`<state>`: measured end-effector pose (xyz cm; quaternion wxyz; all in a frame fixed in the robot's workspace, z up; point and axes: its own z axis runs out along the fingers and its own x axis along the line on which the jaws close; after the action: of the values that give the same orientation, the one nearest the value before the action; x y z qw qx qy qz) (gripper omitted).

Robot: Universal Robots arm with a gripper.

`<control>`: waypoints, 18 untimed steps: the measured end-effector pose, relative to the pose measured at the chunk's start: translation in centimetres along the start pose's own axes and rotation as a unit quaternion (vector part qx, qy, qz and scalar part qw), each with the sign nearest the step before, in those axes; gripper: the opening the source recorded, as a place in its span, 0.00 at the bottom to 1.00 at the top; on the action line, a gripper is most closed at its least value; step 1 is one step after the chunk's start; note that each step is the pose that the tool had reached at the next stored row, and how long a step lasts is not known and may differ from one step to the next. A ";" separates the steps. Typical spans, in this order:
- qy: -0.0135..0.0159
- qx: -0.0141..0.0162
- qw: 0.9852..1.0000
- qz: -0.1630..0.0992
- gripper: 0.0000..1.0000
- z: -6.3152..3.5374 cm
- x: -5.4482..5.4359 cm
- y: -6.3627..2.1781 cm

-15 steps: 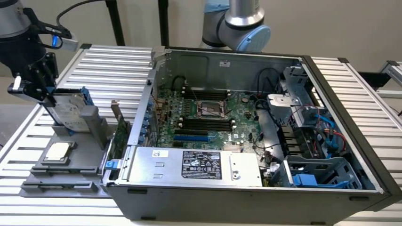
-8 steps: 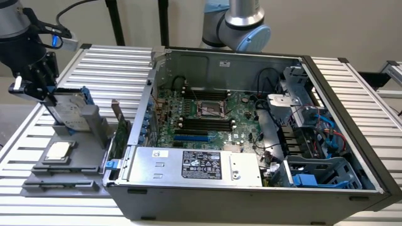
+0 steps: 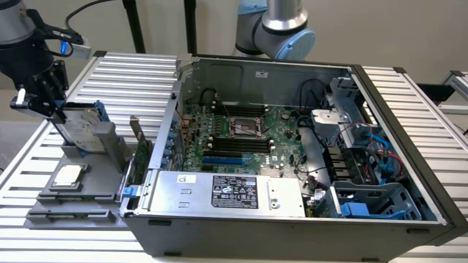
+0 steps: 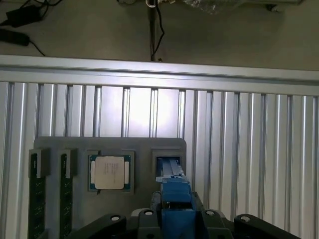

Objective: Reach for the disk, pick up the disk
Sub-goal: 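Pick up the disk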

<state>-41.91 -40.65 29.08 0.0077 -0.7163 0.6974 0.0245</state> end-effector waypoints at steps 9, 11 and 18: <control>0.000 0.000 1.000 0.000 0.33 -0.59 0.0 0.00; 0.000 0.000 1.000 0.000 0.33 -1.01 0.0 -0.02; 0.000 0.000 1.000 0.000 0.33 -3.62 -0.2 -0.25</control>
<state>-41.57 -40.65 32.70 0.0077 -0.7163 0.6973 0.0245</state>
